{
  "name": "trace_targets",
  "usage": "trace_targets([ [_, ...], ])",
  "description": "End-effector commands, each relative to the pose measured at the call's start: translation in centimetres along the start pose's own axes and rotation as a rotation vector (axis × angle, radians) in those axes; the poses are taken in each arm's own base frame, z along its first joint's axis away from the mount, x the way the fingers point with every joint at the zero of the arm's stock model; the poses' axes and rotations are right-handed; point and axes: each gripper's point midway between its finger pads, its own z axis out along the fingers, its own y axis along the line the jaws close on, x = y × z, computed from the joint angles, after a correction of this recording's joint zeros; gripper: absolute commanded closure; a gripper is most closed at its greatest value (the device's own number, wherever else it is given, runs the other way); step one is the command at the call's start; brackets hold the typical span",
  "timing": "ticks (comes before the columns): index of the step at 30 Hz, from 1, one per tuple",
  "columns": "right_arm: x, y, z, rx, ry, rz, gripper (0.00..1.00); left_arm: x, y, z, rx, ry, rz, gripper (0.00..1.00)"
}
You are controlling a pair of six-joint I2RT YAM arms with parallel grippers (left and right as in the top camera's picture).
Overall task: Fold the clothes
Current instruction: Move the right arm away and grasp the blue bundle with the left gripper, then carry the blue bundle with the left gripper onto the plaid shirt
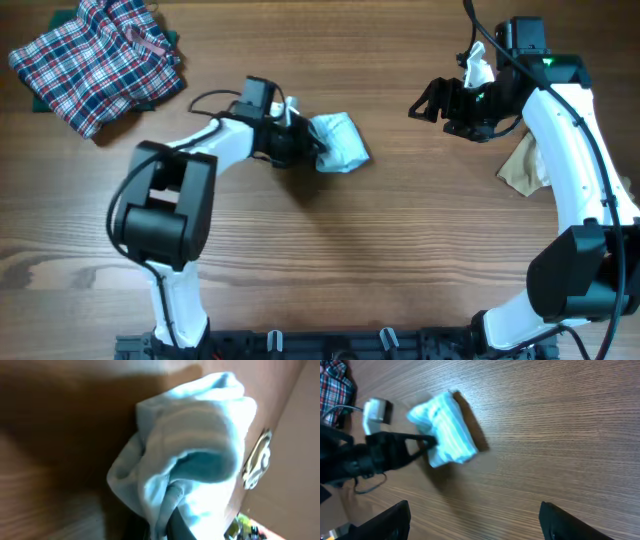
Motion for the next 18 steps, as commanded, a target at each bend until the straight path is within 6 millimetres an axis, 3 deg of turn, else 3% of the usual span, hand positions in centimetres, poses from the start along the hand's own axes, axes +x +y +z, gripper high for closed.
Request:
trace_targets([
  [1, -0.3, 0.4, -1.1, 0.007, -0.035, -0.034, 0.17, -2.3, -0.7, -2.9, 0.021, -0.098, 0.020, 0.96],
  [10, -0.3, 0.4, -1.1, 0.007, -0.035, -0.033, 0.17, -6.0, -2.9, -8.0, 0.091, -0.265, 0.088, 0.96],
  [18, -0.2, 0.4, -1.1, 0.007, -0.032, -0.031, 0.17, -10.7, -5.2, -15.2, 0.178, -0.506, 0.124, 0.96],
])
